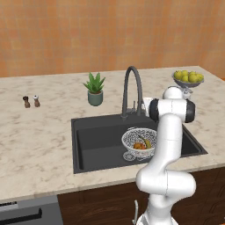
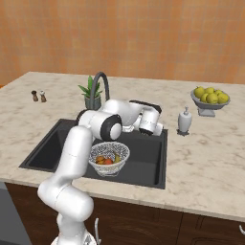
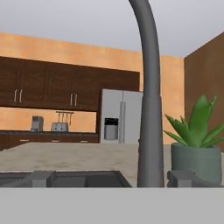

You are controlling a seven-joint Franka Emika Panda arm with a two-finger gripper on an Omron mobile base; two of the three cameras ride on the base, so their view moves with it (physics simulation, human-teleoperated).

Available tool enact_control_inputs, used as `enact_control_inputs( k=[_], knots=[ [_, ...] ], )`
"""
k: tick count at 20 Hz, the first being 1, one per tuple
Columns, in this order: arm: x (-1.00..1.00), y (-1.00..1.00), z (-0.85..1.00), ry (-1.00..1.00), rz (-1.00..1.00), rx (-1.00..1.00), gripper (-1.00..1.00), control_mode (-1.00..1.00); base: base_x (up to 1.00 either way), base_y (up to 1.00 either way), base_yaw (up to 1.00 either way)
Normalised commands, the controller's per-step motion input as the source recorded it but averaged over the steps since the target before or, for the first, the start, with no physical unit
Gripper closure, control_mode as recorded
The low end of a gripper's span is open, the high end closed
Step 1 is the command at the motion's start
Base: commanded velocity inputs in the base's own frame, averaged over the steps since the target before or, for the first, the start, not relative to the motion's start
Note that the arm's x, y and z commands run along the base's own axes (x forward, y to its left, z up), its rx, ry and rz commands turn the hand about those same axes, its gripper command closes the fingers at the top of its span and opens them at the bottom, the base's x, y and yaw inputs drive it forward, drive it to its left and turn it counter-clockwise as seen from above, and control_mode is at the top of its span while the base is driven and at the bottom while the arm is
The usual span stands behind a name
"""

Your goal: Put the colander in the sink, put the orange, banana, peach in the colander, and turn on the sink faucet and pour water over the colander.

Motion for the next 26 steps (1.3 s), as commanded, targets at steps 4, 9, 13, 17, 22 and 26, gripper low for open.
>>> enact_control_inputs(
  k=[4,9,13,17,22,26],
  knots=[
    [0.22,-0.04,-0.16,0.00,0.00,0.00,-1.00,-1.00,0.00,0.00,0.00],
    [0.29,-0.07,-0.27,0.00,-0.01,0.00,-1.00,-1.00,0.00,0.00,0.00],
    [0.22,0.00,-0.11,0.00,-0.02,0.00,-1.00,-1.00,0.00,0.00,0.00],
    [0.27,0.04,0.00,0.00,-0.03,0.00,-1.00,-1.00,0.00,0.00,0.00],
    [0.25,0.21,0.00,0.00,-0.04,0.00,-1.00,-1.00,0.00,0.00,0.00],
    [0.53,0.01,0.00,0.00,-0.08,0.00,-1.00,-1.00,0.00,0.00,0.00]
  ],
)
